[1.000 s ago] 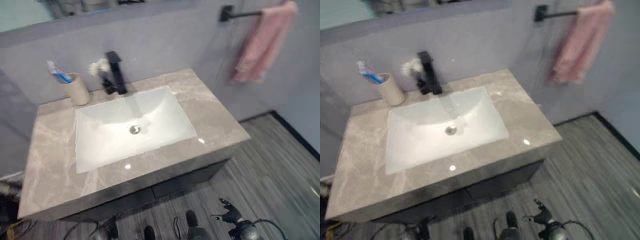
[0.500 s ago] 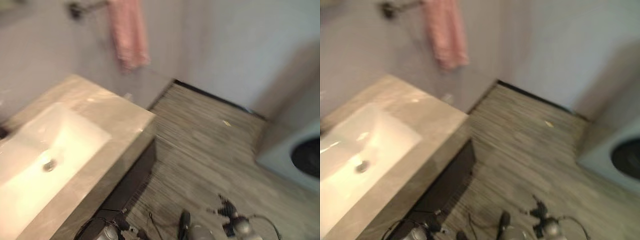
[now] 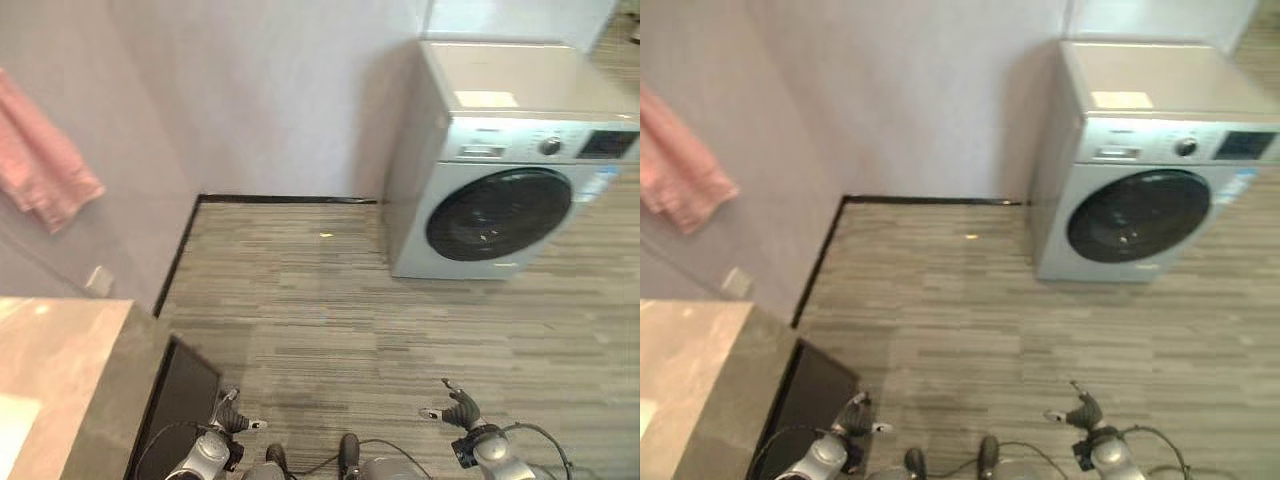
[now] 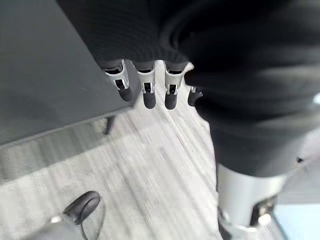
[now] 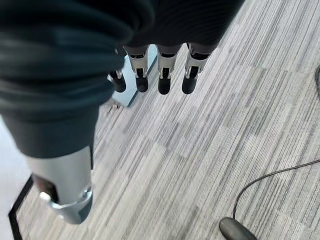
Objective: Put brush and paste in cup on sink, flatten towel.
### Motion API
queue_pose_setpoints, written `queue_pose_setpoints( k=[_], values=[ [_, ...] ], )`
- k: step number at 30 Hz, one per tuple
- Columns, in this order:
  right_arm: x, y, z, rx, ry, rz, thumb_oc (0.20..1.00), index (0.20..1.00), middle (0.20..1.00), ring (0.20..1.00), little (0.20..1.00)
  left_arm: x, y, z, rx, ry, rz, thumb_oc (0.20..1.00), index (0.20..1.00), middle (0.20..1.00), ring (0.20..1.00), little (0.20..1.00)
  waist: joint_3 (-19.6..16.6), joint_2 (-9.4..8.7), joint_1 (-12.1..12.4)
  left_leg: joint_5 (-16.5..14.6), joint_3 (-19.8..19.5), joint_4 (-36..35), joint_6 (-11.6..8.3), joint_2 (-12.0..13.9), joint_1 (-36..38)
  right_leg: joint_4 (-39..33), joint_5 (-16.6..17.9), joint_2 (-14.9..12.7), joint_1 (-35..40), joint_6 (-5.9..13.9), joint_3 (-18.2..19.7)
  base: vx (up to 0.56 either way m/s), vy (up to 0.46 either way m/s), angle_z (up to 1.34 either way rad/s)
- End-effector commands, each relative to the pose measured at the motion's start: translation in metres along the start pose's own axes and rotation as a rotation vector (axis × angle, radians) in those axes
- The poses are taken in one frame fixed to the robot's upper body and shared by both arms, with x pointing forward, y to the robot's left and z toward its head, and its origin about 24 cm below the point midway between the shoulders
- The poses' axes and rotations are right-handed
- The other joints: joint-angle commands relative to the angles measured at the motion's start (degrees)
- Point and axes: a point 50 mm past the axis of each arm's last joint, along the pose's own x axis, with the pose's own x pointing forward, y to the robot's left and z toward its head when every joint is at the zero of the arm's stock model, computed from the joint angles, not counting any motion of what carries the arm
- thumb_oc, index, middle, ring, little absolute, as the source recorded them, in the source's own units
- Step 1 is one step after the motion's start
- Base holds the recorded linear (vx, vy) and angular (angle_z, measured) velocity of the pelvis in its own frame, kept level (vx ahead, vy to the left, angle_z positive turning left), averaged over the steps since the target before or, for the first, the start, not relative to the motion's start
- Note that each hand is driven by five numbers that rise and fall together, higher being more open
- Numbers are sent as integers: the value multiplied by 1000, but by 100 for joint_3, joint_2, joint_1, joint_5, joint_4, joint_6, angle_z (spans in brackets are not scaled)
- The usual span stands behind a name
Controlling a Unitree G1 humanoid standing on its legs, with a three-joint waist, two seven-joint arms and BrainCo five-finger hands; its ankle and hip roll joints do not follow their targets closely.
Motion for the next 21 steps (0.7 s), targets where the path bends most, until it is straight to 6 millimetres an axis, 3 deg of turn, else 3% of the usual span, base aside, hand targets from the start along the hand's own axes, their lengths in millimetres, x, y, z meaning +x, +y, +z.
queue_pose_setpoints(
  k=[1, 2, 4, 7, 11, 13, 14, 16, 17, 18, 19, 20, 21],
  values=[
    [11, -14, 37, 85, -148, -80, 1000, 1000, 1000, 1000, 1000, 8, 29, 30, -172, -127, 146, 1000, 1000, 1000, 1000, 1000, 257, -248, 107, -253, 133, -362, 126, -465, 384, -2, 34, -658, 159, 693, 398, 10, 7, 25],
    [11, -14, 37, 85, -148, -80, 1000, 1000, 1000, 1000, 1000, 8, 29, 30, -173, -127, 146, 1000, 1000, 1000, 1000, 1000, 254, -250, 103, -251, 129, -363, 126, -468, 382, 0, 31, -662, 156, 694, 394, 116, 7, 16],
    [13, -15, 61, 205, -242, -118, 1000, 1000, 1000, 1000, 1000, 5, 32, 53, -278, -241, 199, 1000, 1000, 1000, 1000, 1000, 474, -270, 177, -102, 25, -202, 95, -427, -33, 703, -238, -552, 56, 703, 487, 163, 14, -2],
    [14, -10, 84, 279, -323, -100, 1000, 1000, 1000, 1000, 1000, 1, 41, 77, -249, -370, 203, 1000, 1000, 1000, 1000, 1000, 693, -314, 127, -554, 25, 648, 315, -382, -186, 1955, -640, -568, -383, 686, 475, 78, 29, -29],
    [18, -3, 91, 254, -320, -97, 1000, 1000, 1000, 1000, 1000, 1, 38, 84, -212, -394, 198, 1000, 1000, 1000, 1000, 1000, 625, -368, 153, -1037, 95, 1124, 500, -451, -90, 2227, -892, -659, -315, 626, 509, 204, 84, -3],
    [18, 0, 88, 269, -306, -98, 1000, 1000, 1000, 1000, 1000, 0, 33, 89, -177, -416, 178, 1000, 1000, 1000, 1000, 1000, 570, -361, 169, -1137, 97, 958, 598, -552, 166, 2422, -680, -710, -234, 814, 517, 211, 109, -5],
    [18, -1, 88, 269, -306, -98, 1000, 1000, 1000, 1000, 1000, 0, 33, 89, -177, -416, 178, 1000, 1000, 1000, 1000, 1000, 558, -357, 172, -1120, 99, 940, 596, -548, 159, 2404, -662, -704, -242, 811, 518, 125, 110, -5],
    [17, 1, 93, 263, -325, -89, 1000, 1000, 1000, 1000, 1000, -2, 32, 95, -147, -445, 175, 1000, 1000, 1000, 1000, 1000, 614, -338, 167, -1187, 177, 729, 733, -677, 489, 3259, 333, -880, -623, 1229, 593, 105, 126, -8],
    [17, 1, 93, 263, -325, -89, 1000, 1000, 1000, 1000, 1000, -2, 32, 95, -147, -445, 175, 1000, 1000, 1000, 1000, 1000, 599, -332, 173, -1172, 182, 712, 730, -669, 480, 3239, 353, -870, -634, 1225, 595, 174, 204, -15],
    [17, 2, 96, 252, -333, -81, 1000, 1000, 1000, 1000, 1000, -2, 32, 97, -129, -456, 164, 1000, 1000, 1000, 1000, 1000, 733, -211, 135, -1176, 182, 524, 829, -685, 727, 4009, 904, -976, -1009, 1296, 612, 288, 238, -22],
    [16, 1, 101, 250, -357, -82, 1000, 1000, 1000, 1000, 1000, -3, 33, 94, -112, -446, 162, 1000, 1000, 1000, 1000, 1000, 821, -72, 50, -1190, 166, 353, 844, -606, 959, 4491, 864, -1057, -1555, 1293, 451, 390, 238, -22],
    [15, 2, 102, 241, -365, -76, 1000, 1000, 1000, 1000, 1000, -2, 32, 91, -100, -433, 154, 1000, 1000, 1000, 1000, 1000, 820, -84, -14, -1185, 99, 219, 815, -632, 1059, 4287, 730, -1042, -1727, 1252, 475, 505, 77, -35],
    [14, 3, 102, 251, -366, -75, 1000, 1000, 1000, 1000, 1000, 0, 33, 90, -85, -421, 160, 1000, 1000, 1000, 1000, 1000, 804, -145, -89, -1224, 37, 1, 729, -722, 1265, 3478, 658, -1156, -1776, 1236, 378, 338, -23, -24]
  ],
)
